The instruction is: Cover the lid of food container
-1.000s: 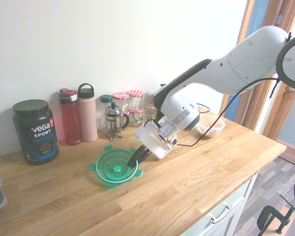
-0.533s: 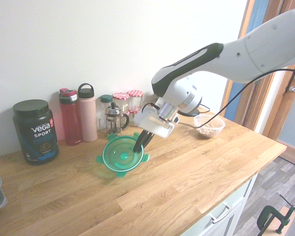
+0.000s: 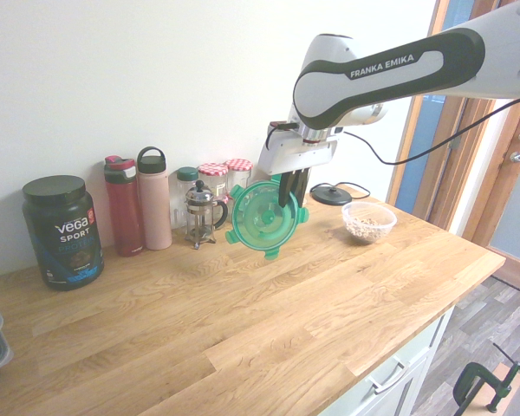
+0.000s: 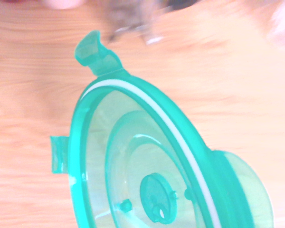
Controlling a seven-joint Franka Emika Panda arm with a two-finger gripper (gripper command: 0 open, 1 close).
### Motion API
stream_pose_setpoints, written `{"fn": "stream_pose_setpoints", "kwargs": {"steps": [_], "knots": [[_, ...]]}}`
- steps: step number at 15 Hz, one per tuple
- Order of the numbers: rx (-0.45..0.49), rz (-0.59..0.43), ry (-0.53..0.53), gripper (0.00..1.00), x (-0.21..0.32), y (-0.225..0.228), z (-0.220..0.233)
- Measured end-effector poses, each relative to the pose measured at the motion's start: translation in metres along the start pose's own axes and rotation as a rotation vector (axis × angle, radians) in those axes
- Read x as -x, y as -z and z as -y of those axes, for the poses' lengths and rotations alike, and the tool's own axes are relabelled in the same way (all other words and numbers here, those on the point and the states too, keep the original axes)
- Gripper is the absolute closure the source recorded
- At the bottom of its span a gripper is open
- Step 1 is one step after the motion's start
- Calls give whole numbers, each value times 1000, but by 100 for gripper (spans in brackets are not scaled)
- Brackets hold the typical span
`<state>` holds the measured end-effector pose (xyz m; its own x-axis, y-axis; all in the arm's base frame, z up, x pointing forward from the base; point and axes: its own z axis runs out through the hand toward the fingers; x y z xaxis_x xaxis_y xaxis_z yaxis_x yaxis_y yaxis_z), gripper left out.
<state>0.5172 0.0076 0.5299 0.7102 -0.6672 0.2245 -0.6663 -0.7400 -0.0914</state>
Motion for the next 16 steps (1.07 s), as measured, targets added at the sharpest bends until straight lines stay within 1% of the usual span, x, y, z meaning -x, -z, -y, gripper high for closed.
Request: {"fn": "stream_pose_setpoints", "kwargs": {"steps": [3, 6, 11, 14, 16], "knots": [[146, -159, 52, 100, -8, 12, 7], [300, -304, 62, 100, -15, 17, 3], [580, -504, -20, 100, -31, 31, -20], [760, -604, -86, 100, -77, 18, -49], [880, -647, -137, 100, -105, 1, -71]]}}
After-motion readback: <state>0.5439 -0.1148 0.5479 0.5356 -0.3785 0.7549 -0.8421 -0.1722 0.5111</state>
